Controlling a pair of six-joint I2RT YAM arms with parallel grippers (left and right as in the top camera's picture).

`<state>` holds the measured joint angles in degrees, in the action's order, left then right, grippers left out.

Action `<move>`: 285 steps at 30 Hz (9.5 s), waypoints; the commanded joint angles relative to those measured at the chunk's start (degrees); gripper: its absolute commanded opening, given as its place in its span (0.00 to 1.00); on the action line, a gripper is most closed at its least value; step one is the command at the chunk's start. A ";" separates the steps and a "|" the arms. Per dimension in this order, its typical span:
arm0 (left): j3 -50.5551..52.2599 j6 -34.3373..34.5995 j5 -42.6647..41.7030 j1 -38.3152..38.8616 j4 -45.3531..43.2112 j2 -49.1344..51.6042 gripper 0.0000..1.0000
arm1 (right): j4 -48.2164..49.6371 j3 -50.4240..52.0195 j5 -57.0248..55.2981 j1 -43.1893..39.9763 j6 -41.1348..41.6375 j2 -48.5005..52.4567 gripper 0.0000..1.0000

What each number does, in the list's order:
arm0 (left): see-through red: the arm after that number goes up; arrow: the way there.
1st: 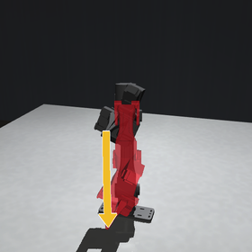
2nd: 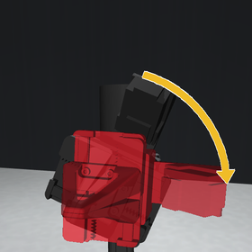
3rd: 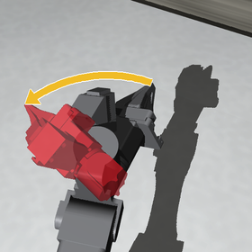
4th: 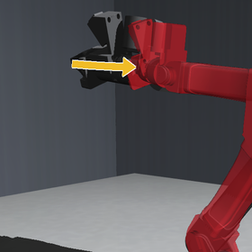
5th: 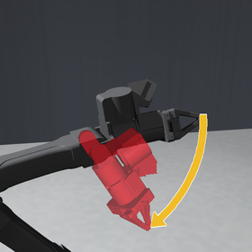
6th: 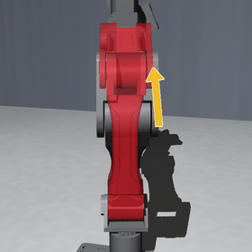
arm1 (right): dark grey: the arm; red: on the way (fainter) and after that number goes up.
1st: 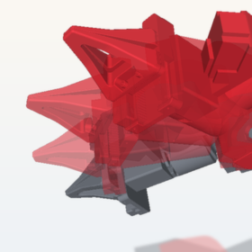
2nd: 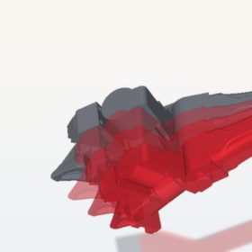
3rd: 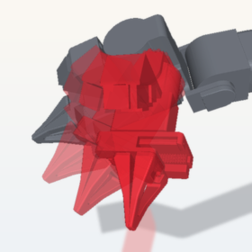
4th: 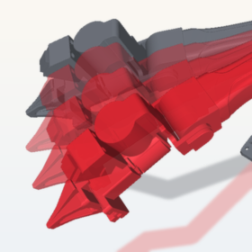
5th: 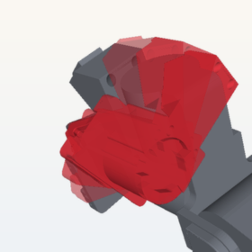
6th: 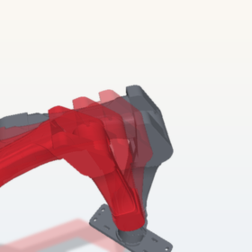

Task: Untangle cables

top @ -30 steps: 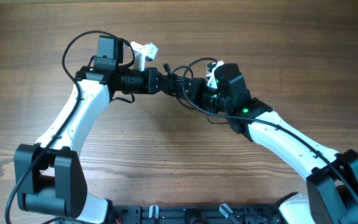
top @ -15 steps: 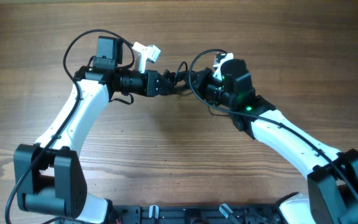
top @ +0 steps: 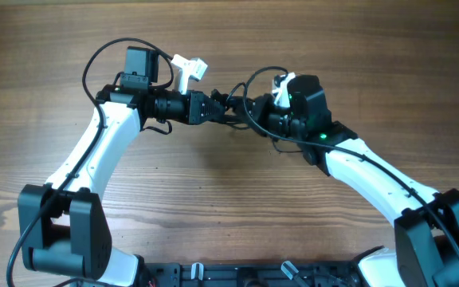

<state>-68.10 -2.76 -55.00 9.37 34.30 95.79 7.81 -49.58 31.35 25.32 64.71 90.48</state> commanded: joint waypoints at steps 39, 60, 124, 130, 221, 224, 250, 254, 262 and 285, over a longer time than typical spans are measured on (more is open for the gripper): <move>-0.13 9.90 28.30 0.50 -0.92 -0.37 0.04 | 5.25 0.44 2.99 -2.21 -12.22 10.58 0.04; -0.13 14.23 22.80 4.09 -4.22 2.25 0.35 | 6.51 0.44 5.11 0.11 -10.25 10.58 0.04; -0.15 25.46 -31.58 -10.75 2.43 5.60 0.04 | 33.20 0.44 25.29 -2.38 6.08 10.58 0.23; -0.15 25.44 -31.45 -8.55 2.38 5.60 0.04 | 37.77 0.44 22.88 -2.36 9.29 10.58 0.22; -0.15 -1.27 8.48 -2.71 18.43 5.60 0.04 | -3.39 0.42 12.48 5.70 -39.01 1.95 0.30; -0.15 -0.79 8.63 -2.71 18.43 5.60 0.04 | -7.50 0.42 7.56 5.73 -38.99 1.95 0.30; 2.54 -0.81 10.36 -0.50 18.99 5.62 0.04 | 17.68 0.42 11.54 -4.57 -21.33 3.76 0.04; 3.34 0.15 11.23 -0.52 18.82 5.62 0.04 | 11.54 0.42 3.65 -9.88 -20.76 3.76 0.04; 3.34 6.71 18.95 -3.08 18.14 5.62 0.04 | 0.92 0.44 -1.95 -14.88 -15.43 3.82 0.04; 3.39 18.67 8.22 2.10 3.54 11.93 0.04 | 0.46 0.44 -11.82 -1.86 -9.31 3.82 0.04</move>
<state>-64.95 15.99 -49.65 11.27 38.24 104.31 8.45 -48.47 26.11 23.38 54.46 94.61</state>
